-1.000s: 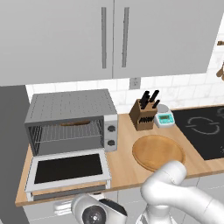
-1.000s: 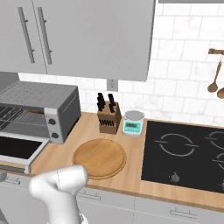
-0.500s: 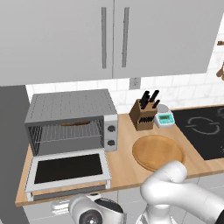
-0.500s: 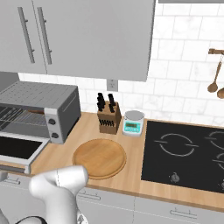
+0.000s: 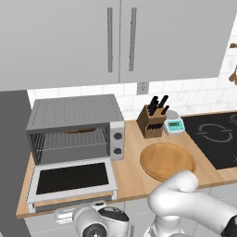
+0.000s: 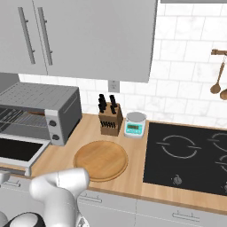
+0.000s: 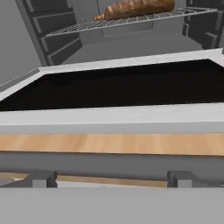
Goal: Pick up the kebab skewer and baguette bread, and place them inside the toaster oven. Close the toaster oven door and start by setting the timer.
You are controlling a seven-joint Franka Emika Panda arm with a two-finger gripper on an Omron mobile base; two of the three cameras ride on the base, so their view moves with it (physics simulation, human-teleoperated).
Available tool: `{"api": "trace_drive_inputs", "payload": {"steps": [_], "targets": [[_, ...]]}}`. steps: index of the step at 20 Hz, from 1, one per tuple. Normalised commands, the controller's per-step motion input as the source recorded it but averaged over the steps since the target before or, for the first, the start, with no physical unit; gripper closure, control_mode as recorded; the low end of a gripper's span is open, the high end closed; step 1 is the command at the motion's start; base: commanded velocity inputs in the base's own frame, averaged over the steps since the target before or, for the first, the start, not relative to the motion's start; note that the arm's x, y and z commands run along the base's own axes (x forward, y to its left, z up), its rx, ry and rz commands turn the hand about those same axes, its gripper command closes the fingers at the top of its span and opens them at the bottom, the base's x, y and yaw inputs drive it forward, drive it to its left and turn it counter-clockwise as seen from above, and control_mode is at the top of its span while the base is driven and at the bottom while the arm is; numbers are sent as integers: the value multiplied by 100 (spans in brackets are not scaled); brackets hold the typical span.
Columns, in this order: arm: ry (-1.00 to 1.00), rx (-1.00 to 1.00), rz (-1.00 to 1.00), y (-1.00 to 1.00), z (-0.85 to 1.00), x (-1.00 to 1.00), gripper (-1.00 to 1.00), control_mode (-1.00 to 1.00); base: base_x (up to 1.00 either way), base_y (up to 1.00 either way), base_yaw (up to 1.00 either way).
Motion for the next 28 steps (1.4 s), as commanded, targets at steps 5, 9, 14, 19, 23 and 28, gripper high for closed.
{"api": "trace_drive_inputs", "payload": {"steps": [5,9,14,19,23,28], "targets": [[-4,0,-7,0,-3,1,-100,-100,0,0,0],[0,0,-11,0,-20,-8,-100,-100,0,0,0],[-2,0,-11,2,-19,5,-100,-100,0,0,0],[0,-3,-1,15,-17,23,-100,-100,0,0,0],[-1,-2,3,13,-22,9,-100,-100,0,0,0],[-4,0,3,3,-8,1,-100,-100,0,0,0]]}}
